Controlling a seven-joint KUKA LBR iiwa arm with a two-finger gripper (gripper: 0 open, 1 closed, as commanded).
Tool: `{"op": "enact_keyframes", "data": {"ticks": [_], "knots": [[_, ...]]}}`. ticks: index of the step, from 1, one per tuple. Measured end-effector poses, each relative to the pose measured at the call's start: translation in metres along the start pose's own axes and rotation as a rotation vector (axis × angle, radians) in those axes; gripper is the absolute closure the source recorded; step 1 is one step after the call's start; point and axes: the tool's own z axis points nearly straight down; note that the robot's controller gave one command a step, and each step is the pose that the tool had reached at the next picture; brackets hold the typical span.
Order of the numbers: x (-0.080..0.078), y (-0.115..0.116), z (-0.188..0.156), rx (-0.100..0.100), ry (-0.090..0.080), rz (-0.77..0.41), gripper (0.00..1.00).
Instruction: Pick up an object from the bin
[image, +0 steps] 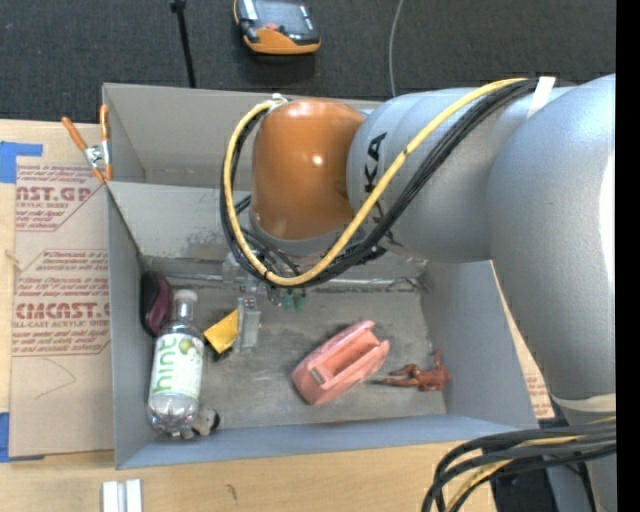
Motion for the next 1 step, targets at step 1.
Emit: {"op": "enact_keyframes", "data": {"ticks": [1], "knots": [[-0.0019,-0.0008,-0.0048,-0.001,-0.008,0.002,0.00]]}}
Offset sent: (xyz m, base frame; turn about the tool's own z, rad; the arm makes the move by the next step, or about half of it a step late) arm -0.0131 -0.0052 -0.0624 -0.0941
